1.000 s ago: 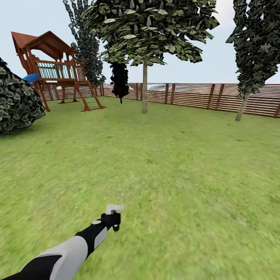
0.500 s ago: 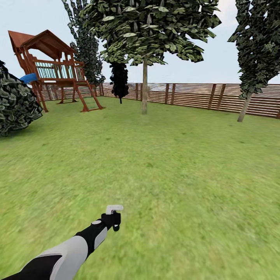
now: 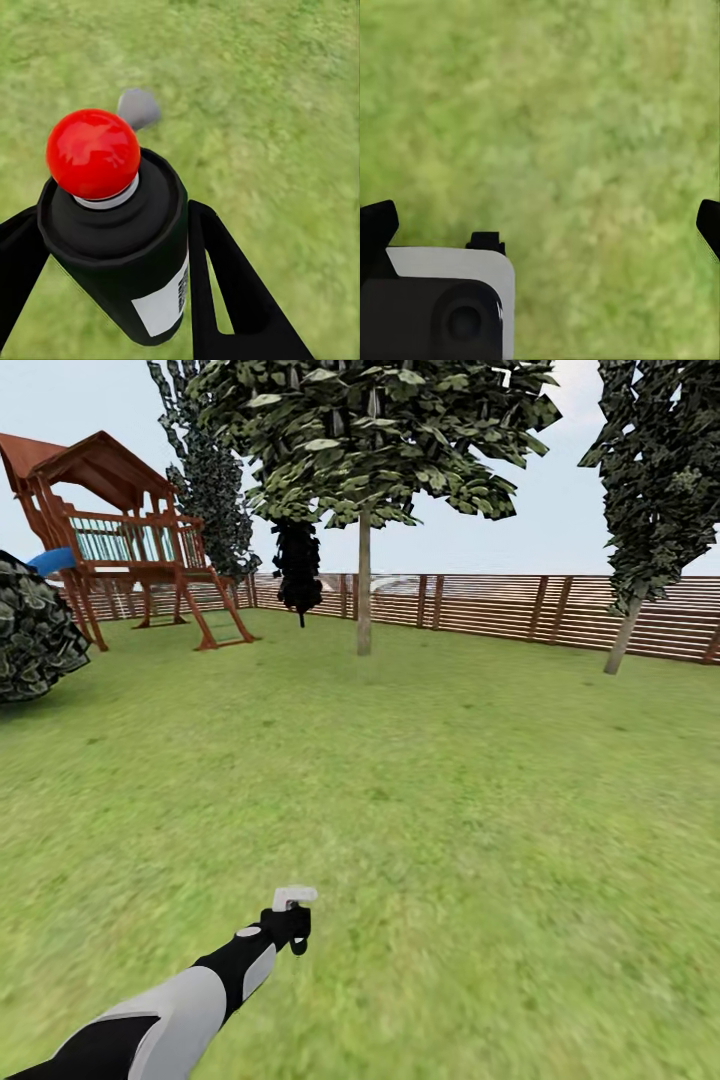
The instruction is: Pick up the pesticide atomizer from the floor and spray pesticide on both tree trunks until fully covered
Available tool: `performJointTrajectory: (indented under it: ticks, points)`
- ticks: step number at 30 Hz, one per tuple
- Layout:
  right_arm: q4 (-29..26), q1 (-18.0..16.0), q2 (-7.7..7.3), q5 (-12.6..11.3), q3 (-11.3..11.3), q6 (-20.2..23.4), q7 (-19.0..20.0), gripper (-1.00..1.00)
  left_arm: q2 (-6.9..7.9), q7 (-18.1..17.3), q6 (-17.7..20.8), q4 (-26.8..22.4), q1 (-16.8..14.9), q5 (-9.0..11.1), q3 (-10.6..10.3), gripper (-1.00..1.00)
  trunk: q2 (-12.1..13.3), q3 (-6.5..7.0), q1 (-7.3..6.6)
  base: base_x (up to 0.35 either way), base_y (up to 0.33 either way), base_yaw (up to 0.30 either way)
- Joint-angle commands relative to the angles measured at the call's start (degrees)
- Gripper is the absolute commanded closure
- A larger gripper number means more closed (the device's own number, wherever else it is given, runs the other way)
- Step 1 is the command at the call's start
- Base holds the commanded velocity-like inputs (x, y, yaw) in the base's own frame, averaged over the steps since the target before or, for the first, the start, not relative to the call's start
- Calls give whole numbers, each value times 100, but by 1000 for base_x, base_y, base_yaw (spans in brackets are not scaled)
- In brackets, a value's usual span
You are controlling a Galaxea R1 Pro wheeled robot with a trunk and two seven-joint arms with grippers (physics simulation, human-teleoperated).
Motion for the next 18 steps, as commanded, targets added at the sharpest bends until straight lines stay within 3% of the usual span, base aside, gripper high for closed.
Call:
performJointTrajectory:
  ticks: [1, 18]
  points:
    - [6, -5, 0, 13, 20, -16, -24, -100, -1, -19, -18, 5, -6, -43, 47, 100, -7, -9, 5, 350, 0, -1]
    - [6, -5, 0, 22, 20, -17, -24, -100, -1, -19, -16, 5, -6, -43, 45, 100, -7, -9, 5, 350, 0, 0]
